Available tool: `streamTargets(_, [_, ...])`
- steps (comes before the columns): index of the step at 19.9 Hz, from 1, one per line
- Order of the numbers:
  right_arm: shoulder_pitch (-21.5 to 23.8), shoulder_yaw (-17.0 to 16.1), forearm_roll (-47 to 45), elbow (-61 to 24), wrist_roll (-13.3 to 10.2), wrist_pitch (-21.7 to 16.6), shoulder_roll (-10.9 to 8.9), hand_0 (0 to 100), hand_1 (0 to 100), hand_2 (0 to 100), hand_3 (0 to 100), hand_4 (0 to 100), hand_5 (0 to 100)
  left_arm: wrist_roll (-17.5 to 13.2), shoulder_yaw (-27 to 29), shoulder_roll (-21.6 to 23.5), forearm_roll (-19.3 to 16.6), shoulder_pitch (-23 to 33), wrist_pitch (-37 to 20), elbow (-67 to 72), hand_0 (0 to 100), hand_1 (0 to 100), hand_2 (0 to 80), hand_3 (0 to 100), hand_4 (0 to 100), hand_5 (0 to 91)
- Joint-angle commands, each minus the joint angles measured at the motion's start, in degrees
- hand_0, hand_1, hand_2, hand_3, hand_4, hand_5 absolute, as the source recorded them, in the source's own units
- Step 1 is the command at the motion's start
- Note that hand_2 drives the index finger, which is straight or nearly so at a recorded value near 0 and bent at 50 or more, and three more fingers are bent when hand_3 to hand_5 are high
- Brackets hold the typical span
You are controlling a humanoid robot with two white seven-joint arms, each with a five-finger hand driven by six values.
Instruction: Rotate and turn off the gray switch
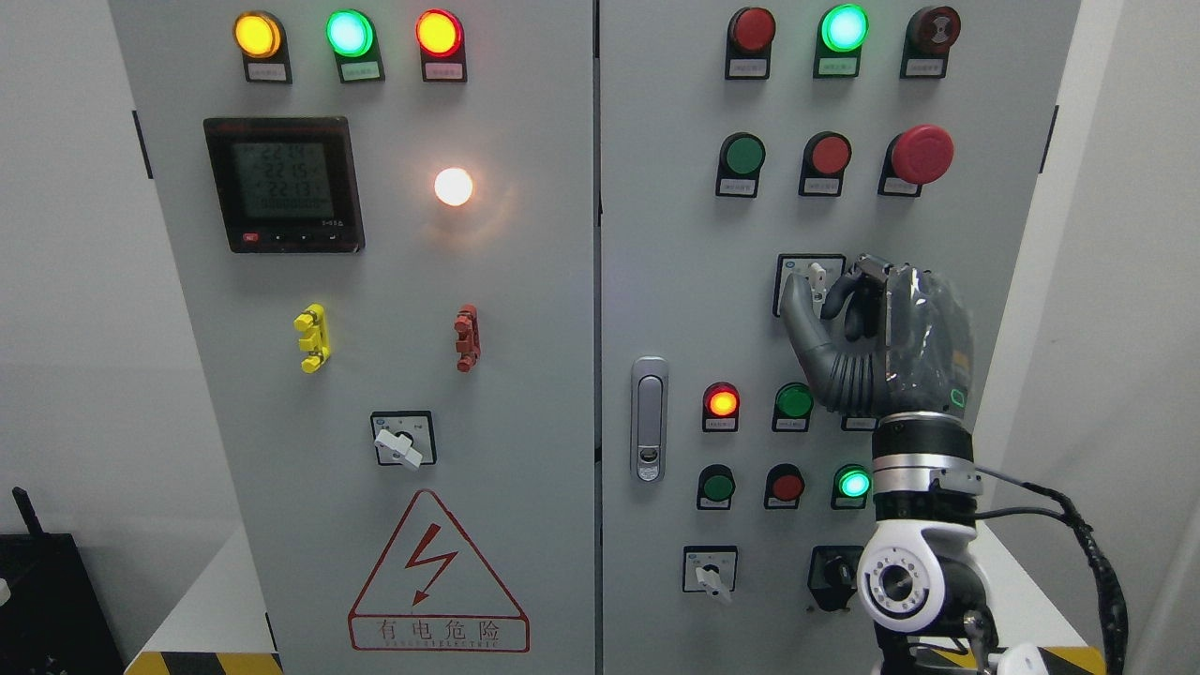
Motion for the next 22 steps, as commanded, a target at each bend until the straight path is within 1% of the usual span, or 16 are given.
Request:
streamTargets(1, [0.16, 0.00, -0.04, -0.33, -0.26, -0.40, -0.01, 34, 39, 75, 100, 100, 100, -0.05, 0.44, 0.00, 1.05, -0.53, -0.05, -1.49, 12, 39, 0.0, 0, 0, 0.0])
streamTargets(11, [0.59, -0.27, -0.04, -1.56, -0.79, -0.67, -0.44, 32, 41, 75, 100, 100, 100, -0.05, 0.44, 0.00, 1.06, -0.53, -0.05, -1.49, 12, 39, 0.0, 0, 0, 0.0])
streamTargets(14, [0.60, -0.27, -0.04, -1.82, -1.58, -0.75, -0.62, 32, 41, 75, 100, 100, 100, -0.05, 0.44, 0.00, 1.14, -0.53, 0.04, -1.49, 12, 39, 0.0, 0, 0, 0.0])
streamTargets(20, [1.74, -0.53, -0.04, -6.03, -1.75, -0.93, -0.88, 32, 41, 75, 100, 100, 100, -0.05, 0.44, 0.00, 1.14, -0.53, 0.04, -1.49, 12, 39, 0.0, 0, 0, 0.0])
streamTargets(22, [3.05, -0.62, -0.04, -8.49, -2.28, -1.02, -1.15, 32, 41, 75, 100, 100, 100, -0.05, 0.44, 0.00, 1.06, -0.53, 0.04, -1.49, 12, 39, 0.0, 0, 0, 0.0])
